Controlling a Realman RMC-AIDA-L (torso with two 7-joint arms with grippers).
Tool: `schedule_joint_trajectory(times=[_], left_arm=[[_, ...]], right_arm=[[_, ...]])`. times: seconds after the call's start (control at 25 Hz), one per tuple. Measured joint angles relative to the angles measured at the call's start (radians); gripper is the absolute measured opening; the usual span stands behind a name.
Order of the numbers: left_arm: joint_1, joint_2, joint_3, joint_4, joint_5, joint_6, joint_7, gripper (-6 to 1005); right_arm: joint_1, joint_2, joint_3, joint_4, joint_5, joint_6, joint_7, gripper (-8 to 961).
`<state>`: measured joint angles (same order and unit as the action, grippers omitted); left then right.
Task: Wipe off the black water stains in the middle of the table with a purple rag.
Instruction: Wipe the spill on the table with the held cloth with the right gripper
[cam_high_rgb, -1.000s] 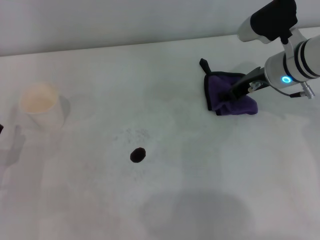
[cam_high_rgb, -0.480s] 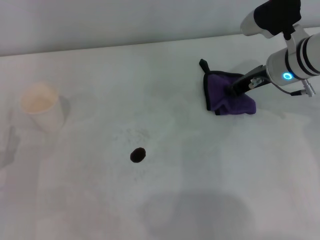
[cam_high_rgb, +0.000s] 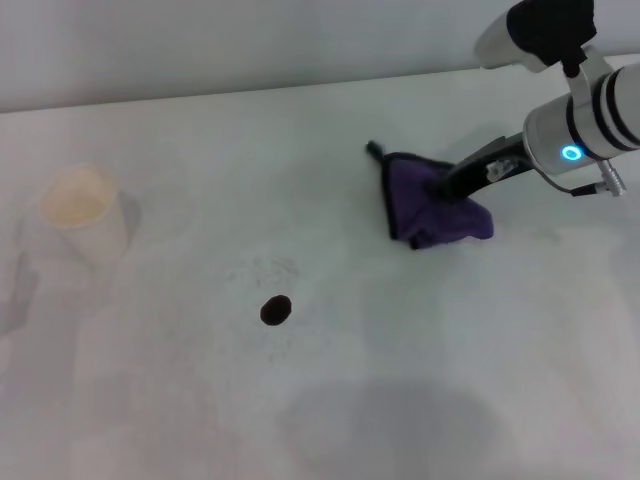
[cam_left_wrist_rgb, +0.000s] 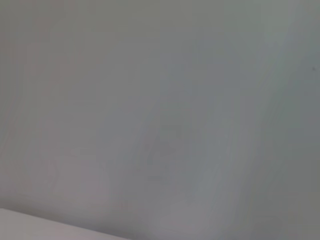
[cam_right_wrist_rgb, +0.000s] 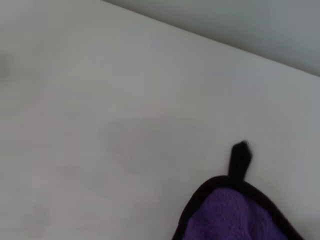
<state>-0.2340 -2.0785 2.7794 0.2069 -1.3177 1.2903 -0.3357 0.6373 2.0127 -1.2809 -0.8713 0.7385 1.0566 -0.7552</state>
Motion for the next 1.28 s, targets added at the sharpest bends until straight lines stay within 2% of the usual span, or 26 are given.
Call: schedule_joint_trajectory(times=[0.28, 0.52, 0.64, 0.76, 0.96, 1.28], left_arm=[[-0.006, 0.000, 0.000, -0.005, 0.000, 0.000, 0.000, 877], [-0.015, 0.000, 0.000, -0.004, 0.000, 0.000, 0.000, 876], [-0.018, 0.000, -0.002, -0.005, 0.000, -0.001, 0.000, 876], [-0.022, 0.000, -0.015, -0.004, 0.000, -0.005, 0.000, 876], [-0.025, 0.000, -0.024, -0.004, 0.000, -0.006, 0.000, 876], [-0.036, 0.000, -0.027, -0.004, 0.000, -0.008, -0.001, 877]], right_arm=[[-0.082, 0.003, -0.023, -0.206, 0.243, 0.219, -0.089, 86], [-0.097, 0.004, -0.174, -0.233, 0.411, 0.250, -0.133, 86], [-0.091, 0.007, -0.296, -0.232, 0.446, 0.193, -0.157, 86], [-0.091, 0.007, -0.432, -0.231, 0.444, 0.056, -0.165, 86], [-0.103, 0.006, -0.591, -0.226, 0.427, -0.162, -0.180, 81], [-0.123, 0.011, -0.678, -0.171, 0.396, -0.273, -0.181, 79]])
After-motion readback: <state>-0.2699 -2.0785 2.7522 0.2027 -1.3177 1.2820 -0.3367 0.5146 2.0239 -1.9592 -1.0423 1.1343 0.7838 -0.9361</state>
